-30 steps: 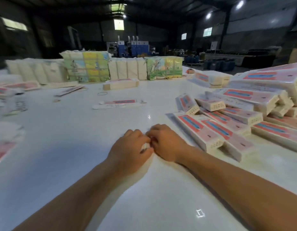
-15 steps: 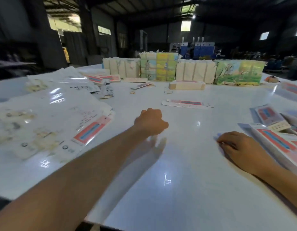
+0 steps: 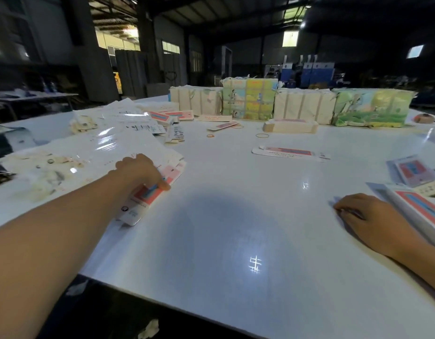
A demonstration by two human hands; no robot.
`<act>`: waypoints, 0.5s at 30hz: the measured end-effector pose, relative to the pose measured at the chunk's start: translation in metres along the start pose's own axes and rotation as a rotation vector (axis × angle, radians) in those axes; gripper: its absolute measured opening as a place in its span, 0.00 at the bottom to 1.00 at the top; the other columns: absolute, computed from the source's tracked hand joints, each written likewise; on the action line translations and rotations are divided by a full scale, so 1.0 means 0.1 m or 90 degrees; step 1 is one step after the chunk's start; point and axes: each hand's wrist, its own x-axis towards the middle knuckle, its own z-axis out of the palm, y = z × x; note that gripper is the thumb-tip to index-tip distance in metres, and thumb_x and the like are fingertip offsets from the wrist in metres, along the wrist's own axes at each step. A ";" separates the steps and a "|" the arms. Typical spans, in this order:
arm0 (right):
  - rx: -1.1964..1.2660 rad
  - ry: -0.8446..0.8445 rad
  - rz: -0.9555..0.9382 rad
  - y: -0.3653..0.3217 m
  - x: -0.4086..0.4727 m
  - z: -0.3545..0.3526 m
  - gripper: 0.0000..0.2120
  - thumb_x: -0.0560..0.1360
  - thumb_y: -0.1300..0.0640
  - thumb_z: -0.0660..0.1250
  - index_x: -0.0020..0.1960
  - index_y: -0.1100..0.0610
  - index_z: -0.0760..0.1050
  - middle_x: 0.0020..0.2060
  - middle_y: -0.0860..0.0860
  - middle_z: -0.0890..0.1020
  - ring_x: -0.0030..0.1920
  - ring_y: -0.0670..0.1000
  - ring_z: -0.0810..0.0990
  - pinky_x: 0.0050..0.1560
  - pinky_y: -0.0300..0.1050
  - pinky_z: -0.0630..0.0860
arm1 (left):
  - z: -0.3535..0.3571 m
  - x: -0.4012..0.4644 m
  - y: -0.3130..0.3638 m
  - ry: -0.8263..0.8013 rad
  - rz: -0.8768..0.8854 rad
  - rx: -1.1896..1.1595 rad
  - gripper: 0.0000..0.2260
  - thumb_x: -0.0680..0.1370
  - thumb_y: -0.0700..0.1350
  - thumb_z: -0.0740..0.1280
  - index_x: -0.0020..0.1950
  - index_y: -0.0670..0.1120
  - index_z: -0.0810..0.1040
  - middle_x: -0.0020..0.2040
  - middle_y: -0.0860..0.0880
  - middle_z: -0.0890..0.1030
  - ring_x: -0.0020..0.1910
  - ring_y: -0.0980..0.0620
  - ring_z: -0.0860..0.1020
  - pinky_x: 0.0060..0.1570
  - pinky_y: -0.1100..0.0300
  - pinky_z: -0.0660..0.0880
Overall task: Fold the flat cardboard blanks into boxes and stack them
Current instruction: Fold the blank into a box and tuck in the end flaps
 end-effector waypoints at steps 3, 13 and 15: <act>-0.005 0.006 -0.002 -0.01 -0.02 -0.01 0.08 0.74 0.66 0.65 0.46 0.59 0.82 0.49 0.55 0.83 0.49 0.54 0.77 0.45 0.38 0.63 | 0.01 -0.02 0.03 0.029 -0.014 -0.021 0.37 0.61 0.56 0.78 0.62 0.43 0.66 0.58 0.39 0.67 0.59 0.41 0.67 0.58 0.49 0.70; 0.006 0.006 -0.008 -0.09 -0.01 -0.08 0.08 0.75 0.64 0.64 0.46 0.61 0.82 0.48 0.58 0.82 0.48 0.57 0.78 0.48 0.42 0.67 | 0.09 -0.85 1.25 0.061 0.481 -0.318 0.08 0.79 0.49 0.60 0.45 0.49 0.76 0.45 0.51 0.77 0.40 0.55 0.73 0.36 0.61 0.67; 0.022 0.010 -0.001 -0.08 -0.02 -0.09 0.09 0.75 0.65 0.63 0.47 0.62 0.82 0.47 0.58 0.82 0.49 0.57 0.78 0.47 0.41 0.67 | 0.23 -1.15 1.54 0.009 0.595 -0.335 0.08 0.79 0.49 0.60 0.42 0.53 0.76 0.43 0.55 0.76 0.41 0.58 0.73 0.37 0.62 0.68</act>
